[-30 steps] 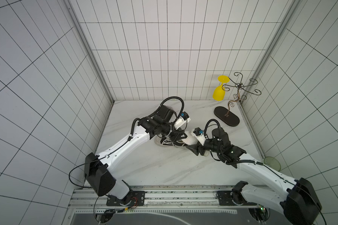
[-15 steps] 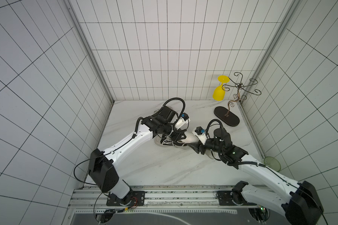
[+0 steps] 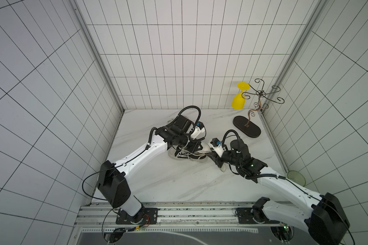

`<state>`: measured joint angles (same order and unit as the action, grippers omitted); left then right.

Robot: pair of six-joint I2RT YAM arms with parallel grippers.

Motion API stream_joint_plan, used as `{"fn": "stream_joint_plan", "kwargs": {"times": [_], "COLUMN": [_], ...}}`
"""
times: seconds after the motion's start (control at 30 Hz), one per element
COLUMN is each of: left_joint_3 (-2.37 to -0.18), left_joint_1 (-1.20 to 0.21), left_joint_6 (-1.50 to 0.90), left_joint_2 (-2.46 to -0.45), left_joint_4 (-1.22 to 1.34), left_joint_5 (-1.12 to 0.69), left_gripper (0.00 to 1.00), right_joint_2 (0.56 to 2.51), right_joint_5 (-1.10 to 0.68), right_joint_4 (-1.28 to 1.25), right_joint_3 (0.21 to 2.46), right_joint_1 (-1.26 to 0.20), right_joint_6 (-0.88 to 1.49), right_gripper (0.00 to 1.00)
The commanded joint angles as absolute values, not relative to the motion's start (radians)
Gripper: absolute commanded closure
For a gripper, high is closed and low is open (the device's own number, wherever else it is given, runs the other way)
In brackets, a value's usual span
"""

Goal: Insert the insole into the shoe
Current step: Pick up the insole from the center of the board.

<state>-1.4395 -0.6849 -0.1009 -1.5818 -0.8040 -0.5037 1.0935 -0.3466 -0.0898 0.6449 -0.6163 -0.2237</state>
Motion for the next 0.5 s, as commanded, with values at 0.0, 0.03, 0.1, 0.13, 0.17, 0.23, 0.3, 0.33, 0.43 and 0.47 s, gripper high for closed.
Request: {"fn": "stream_joint_plan", "kwargs": {"times": [0.0,0.03,0.1,0.13,0.17,0.23,0.3,0.33,0.43,0.47], "left_joint_3": [-1.439,-1.439,-1.433,-1.429,-1.425,-1.419,-1.422,-1.425,-1.395,-1.372], "left_joint_1": [-0.675,-0.669,-0.652,-0.643,-0.634,-0.615,-0.601,-0.592,-0.558,-0.547], "left_joint_6": [-0.178,-0.189,-0.214,-0.223,-0.236,-0.254,-0.271,-0.283,-0.329,-0.326], "left_joint_2": [-1.599,-1.602,-1.603,-1.602,-1.601,-1.599,-1.589,-1.580,-1.535,-1.522], "left_joint_4": [-0.732,-0.731,-0.719,-0.707,-0.697,-0.671,-0.658,-0.658,-0.670,-0.669], "left_joint_5": [-0.483,-0.485,-0.491,-0.501,-0.509,-0.551,-0.540,-0.504,-0.270,-0.232], "left_gripper": [0.94,0.94,0.89,0.83,0.75,0.64,0.59,0.58,0.57,0.59], "right_joint_2": [1.085,1.083,1.078,1.078,1.079,1.087,1.098,1.107,1.149,1.167], "right_joint_5": [-0.331,-0.331,-0.330,-0.328,-0.321,-0.317,-0.300,-0.283,-0.220,-0.196], "right_joint_4": [-0.089,-0.089,-0.084,-0.084,-0.080,-0.066,-0.056,-0.046,0.016,0.043], "right_joint_3": [0.686,0.683,0.678,0.676,0.675,0.680,0.686,0.693,0.734,0.753], "right_joint_1": [-0.626,-0.627,-0.627,-0.626,-0.626,-0.626,-0.626,-0.627,-0.627,-0.627], "right_joint_6": [-0.236,-0.238,-0.240,-0.240,-0.241,-0.245,-0.242,-0.241,-0.240,-0.239], "right_gripper": [0.72,0.72,0.72,0.73,0.73,0.73,0.74,0.74,0.75,0.77]}}
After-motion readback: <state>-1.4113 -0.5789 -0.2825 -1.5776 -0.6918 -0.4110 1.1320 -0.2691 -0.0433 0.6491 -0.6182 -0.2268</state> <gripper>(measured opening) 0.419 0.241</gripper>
